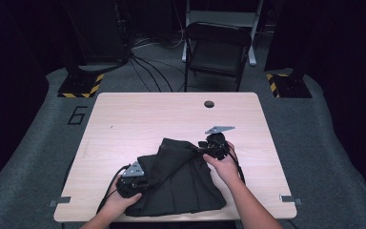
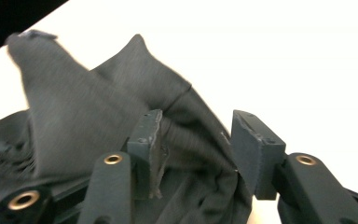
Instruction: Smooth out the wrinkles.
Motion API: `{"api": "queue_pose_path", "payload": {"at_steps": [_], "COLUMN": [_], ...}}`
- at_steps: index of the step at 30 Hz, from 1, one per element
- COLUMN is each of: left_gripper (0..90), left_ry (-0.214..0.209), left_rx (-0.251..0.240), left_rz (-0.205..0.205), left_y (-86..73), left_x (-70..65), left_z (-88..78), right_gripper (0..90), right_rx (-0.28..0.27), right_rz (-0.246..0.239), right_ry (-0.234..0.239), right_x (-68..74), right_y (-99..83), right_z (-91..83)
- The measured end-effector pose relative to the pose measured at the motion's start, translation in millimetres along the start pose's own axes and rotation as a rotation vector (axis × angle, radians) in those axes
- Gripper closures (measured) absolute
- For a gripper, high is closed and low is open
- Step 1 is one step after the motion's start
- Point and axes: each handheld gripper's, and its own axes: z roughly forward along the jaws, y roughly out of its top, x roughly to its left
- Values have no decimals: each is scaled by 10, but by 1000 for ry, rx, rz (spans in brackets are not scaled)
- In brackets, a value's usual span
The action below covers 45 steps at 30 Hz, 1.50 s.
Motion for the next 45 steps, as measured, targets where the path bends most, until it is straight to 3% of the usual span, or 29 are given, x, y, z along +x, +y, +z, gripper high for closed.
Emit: {"api": "queue_pose_path", "payload": {"at_steps": [2,8,9,13,16,19,21,22,27,29,31,38,39,42,45], "left_gripper": [852,851,850,850,848,842,834,825,705,633,569,440,433,472,657], "left_ry": [1,-3,11,-5,0,-13,2,3,0,15,60,83,88,84,64], "left_rx": [2,-7,-16,-20,-27,-25,-32,-33,-29,-50,-68,-108,-106,-115,-130], "left_rz": [4,4,3,-5,-12,-20,-20,-24,-37,-49,-55,-116,-107,-84,-70], "left_y": [-3,-25,-31,-44,-51,-53,-57,-59,-45,-35,-29,-28,-22,7,39], "left_x": [2,0,-6,0,0,7,5,1,-15,-22,-25,31,31,15,-5], "left_z": [-5,-7,-1,-6,-5,-14,-16,-21,-112,-167,-220,-280,-282,-294,-326], "right_gripper": [515,488,485,488,481,498,526,540,569,569,569,568,567,567,567], "right_rx": [1,1,-1,38,60,88,107,115,107,107,103,81,79,70,68], "right_rz": [-13,11,4,-31,-42,-38,-44,-15,-2,6,17,-3,-1,-19,-43], "right_ry": [-29,-60,-74,-109,-96,-52,-37,-26,40,54,67,91,94,105,110], "right_x": [7,-18,-21,-20,8,29,25,40,15,0,-8,8,22,51,70], "right_y": [71,310,342,459,514,507,490,482,430,395,360,260,246,199,140], "right_z": [57,251,284,416,493,541,553,543,440,401,355,194,169,92,18]}}
